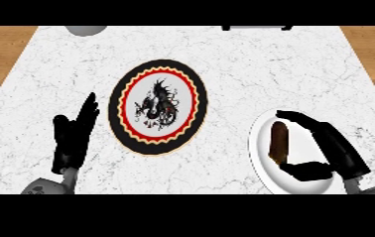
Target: Pick the sweet potato from the plate and place it in the plate
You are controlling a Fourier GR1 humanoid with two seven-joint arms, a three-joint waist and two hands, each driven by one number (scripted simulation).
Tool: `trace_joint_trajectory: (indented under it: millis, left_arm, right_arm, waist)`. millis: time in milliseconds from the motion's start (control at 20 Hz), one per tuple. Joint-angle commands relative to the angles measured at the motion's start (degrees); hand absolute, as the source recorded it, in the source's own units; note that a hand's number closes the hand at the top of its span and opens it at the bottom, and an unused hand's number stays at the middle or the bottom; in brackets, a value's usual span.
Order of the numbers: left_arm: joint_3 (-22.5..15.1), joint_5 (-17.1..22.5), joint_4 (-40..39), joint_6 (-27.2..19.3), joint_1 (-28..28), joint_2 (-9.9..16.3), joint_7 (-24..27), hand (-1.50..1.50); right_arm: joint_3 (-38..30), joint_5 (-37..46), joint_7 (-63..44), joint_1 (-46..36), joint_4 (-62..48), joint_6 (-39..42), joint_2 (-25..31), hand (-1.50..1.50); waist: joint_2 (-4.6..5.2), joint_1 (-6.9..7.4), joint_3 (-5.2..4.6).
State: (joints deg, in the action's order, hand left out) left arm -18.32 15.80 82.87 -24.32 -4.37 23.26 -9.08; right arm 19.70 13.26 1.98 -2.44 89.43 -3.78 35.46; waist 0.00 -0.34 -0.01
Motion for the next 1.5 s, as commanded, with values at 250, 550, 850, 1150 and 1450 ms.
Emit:
trace_joint_trajectory:
  millis: [250,550,850,1150,1450]
  left_arm:
    - [0.4,-0.77,-2.04,1.48,-2.87,-0.83,-1.04,0.0]
    - [-1.07,-2.56,-1.46,0.92,0.33,-2.47,0.51,0.0]
    - [0.04,-3.81,0.65,0.32,0.63,-2.67,-1.37,0.0]
    - [3.3,-4.65,-3.21,4.04,0.14,-4.93,1.06,0.0]
    - [3.75,-8.93,-0.96,2.74,0.31,-8.23,-3.0,0.0]
  right_arm:
    - [7.04,14.64,-19.17,-11.0,4.5,12.39,7.96,-1.5]
    - [10.0,11.39,-32.5,-20.16,2.33,30.1,4.53,-1.5]
    - [11.08,8.77,-41.73,-22.45,-0.74,40.72,-1.82,-1.5]
    - [7.16,14.39,-36.01,-19.31,-4.54,42.38,-1.9,-1.5]
    - [5.41,20.56,-34.01,-19.49,-8.85,42.9,-8.65,-1.5]
  waist:
    - [0.08,1.03,-0.14]
    - [0.13,1.68,-0.14]
    - [-0.02,1.02,-0.02]
    - [-0.01,0.37,0.01]
    - [0.03,0.56,0.03]
